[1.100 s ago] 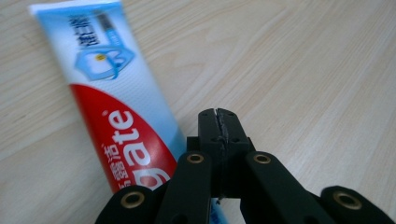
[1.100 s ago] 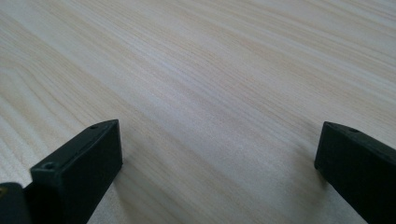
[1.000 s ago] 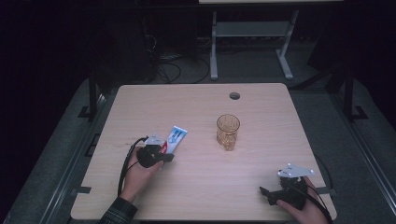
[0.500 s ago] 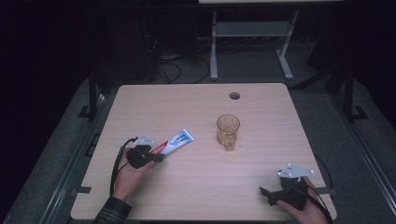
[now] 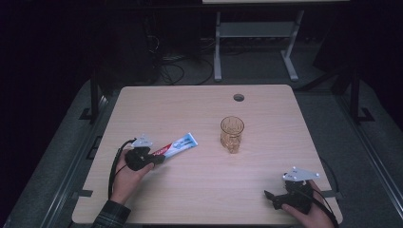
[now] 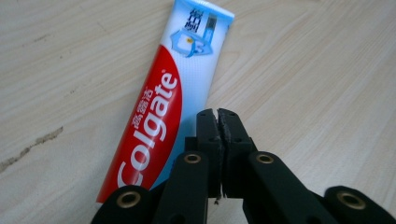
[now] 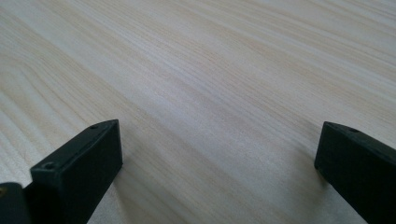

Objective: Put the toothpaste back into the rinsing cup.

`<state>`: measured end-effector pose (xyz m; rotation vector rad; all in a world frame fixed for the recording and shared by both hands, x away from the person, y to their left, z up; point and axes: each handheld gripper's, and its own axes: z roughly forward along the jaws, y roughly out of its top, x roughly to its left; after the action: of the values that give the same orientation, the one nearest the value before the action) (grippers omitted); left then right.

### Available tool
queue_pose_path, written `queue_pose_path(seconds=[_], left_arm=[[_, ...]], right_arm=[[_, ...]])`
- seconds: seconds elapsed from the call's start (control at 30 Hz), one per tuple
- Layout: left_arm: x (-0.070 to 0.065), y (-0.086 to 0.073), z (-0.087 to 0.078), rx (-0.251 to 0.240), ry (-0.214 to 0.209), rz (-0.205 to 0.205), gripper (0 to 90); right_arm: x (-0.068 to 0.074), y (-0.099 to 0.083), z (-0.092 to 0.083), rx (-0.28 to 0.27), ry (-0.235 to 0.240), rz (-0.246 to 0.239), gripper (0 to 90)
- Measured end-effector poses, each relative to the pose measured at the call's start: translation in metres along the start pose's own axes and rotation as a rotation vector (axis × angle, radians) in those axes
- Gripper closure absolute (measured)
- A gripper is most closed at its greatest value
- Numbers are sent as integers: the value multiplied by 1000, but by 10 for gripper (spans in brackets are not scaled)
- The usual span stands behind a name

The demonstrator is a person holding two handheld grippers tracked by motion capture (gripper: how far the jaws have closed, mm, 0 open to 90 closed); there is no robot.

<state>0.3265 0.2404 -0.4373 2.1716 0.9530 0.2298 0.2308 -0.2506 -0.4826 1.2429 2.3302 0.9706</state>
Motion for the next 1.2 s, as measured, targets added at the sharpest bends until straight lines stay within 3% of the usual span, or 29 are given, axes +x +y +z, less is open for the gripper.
queue_pose_path(seconds=[0.27,0.6,1.2], left_arm=[[-1,9,-3,1,1,48,733],[2,27,3,35,21,129,467],[1,61,25,64,0,209,381]], right_arm=[[0,0,0,0,0,0,2],[0,0,0,0,0,0,2],[0,0,0,0,1,-1,2]])
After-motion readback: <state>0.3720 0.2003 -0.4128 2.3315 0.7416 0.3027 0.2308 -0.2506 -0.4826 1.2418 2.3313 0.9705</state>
